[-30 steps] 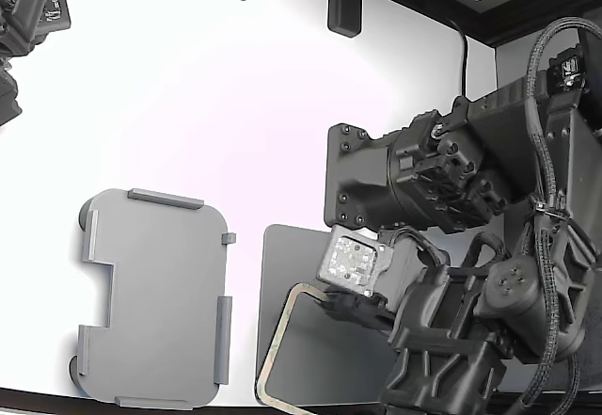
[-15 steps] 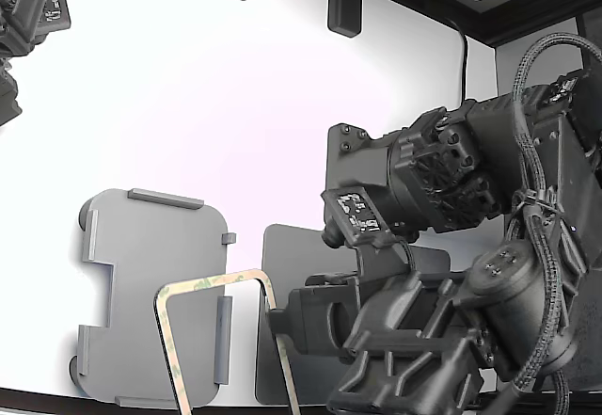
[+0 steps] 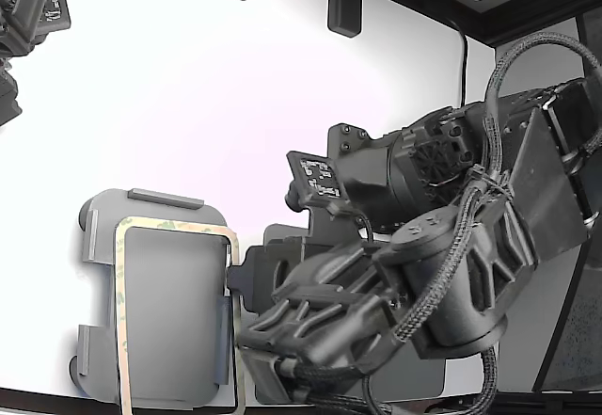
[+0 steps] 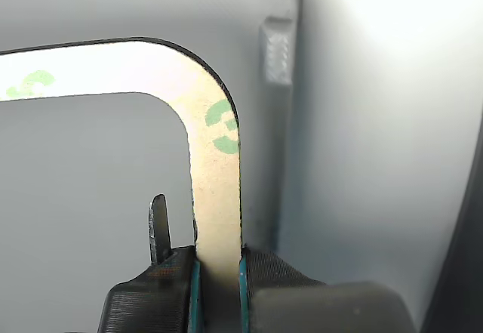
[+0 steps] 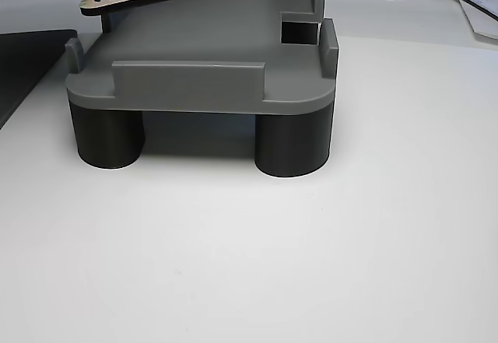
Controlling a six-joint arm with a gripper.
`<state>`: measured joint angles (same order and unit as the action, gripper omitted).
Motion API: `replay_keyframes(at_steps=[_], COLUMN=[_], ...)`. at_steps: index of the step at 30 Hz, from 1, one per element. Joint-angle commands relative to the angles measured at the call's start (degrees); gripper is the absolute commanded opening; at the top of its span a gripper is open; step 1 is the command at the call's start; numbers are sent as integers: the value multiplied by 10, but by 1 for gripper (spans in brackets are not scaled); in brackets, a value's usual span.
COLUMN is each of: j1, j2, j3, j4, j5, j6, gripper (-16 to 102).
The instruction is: Move top rectangular frame to the holder.
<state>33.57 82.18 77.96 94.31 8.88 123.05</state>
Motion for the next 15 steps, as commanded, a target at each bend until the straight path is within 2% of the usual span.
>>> replay_keyframes(at_steps=[1, 15], j1=[-21, -39], j2=[-1, -30], j3=[-25, -60], j4=[5, 5], j5=[6, 12], j6=[-11, 6], gripper=[-11, -11])
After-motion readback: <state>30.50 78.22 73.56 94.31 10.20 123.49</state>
